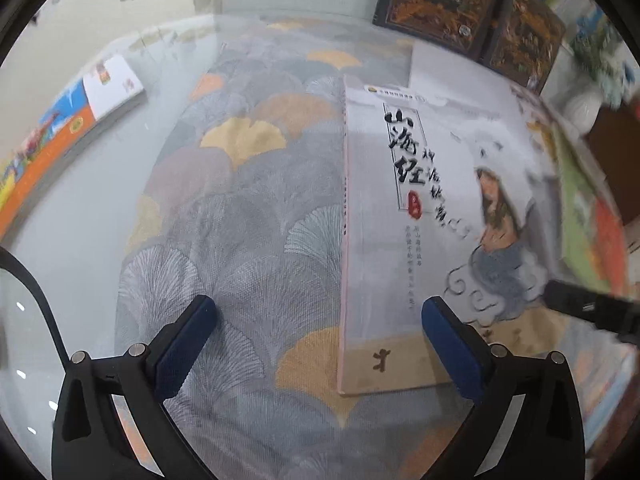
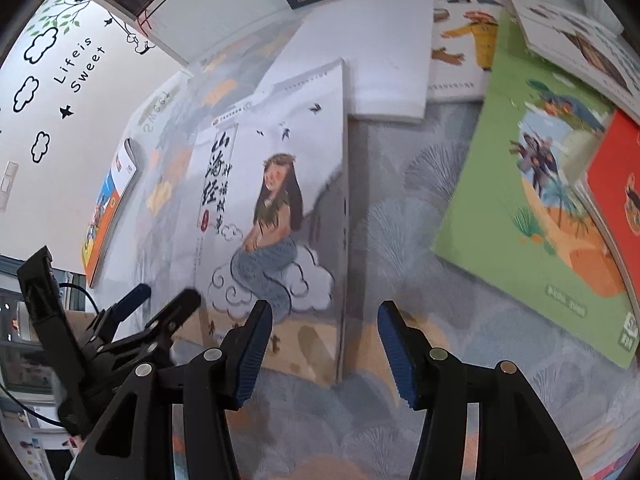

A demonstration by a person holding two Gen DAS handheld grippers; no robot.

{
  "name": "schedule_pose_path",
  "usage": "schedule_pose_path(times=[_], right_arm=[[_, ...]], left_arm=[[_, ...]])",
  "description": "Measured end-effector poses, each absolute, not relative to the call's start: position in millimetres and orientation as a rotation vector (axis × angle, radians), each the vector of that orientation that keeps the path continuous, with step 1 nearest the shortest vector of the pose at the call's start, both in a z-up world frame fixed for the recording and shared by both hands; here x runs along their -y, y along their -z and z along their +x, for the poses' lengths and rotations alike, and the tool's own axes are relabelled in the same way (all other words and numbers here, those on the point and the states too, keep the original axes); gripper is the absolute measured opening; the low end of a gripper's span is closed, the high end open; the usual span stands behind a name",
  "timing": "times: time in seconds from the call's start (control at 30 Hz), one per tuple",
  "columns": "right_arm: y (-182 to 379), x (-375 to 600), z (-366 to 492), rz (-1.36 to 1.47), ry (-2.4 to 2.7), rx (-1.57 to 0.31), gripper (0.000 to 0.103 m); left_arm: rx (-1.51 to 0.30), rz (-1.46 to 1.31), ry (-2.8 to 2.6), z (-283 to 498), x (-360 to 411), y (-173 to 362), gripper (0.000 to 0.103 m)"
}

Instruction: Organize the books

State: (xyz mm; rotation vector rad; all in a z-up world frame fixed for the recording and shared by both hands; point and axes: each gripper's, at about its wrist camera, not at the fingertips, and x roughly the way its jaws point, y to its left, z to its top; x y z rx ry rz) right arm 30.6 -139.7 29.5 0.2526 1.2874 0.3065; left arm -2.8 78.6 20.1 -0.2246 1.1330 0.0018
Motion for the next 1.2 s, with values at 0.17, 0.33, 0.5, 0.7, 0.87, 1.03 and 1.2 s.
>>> schedule_pose_path(times=[0.17,0.33,0.5,0.7,0.87,1.03,1.2], right_arm=[[-27.8,126.6,29.1,0.173,-0.247,-1.221,0.053],[-25.8,114.5,30.7,0.098,-0.203,-1.178,0.046],[-23.4,117.5,31.0,0.184,-0.301,-1.207,0.044],[-20.7,119.8,25.3,0.211,-0.327,-1.201,0.044],[-17.9,131.6,23.7,0.298,-0.353,-1.2,0.044],[-17.5,133.8,21.6,0.32,-0.363,-1.201,0.044],[-16.7,133.1,20.0,0.306,-0.363,-1.194,0.044]], left_arm=[[-1.095,-0.284,0.109,8.2,-91.6,-30.7,0.102],[-1.112,-0.292,0.158,21.6,-89.0,-25.9,0.088],[-1.113,-0.264,0.228,21.2,-79.7,-25.1,0.055],[-1.027,-0.431,0.325,11.1,-93.5,-39.0,0.046],[-0.929,-0.688,0.495,3.5,-110.4,-57.9,0.046],[-1.039,-0.599,0.383,4.7,-97.8,-28.7,0.037],[-1.106,-0.608,0.401,-1.2,-90.3,-11.2,0.019]])
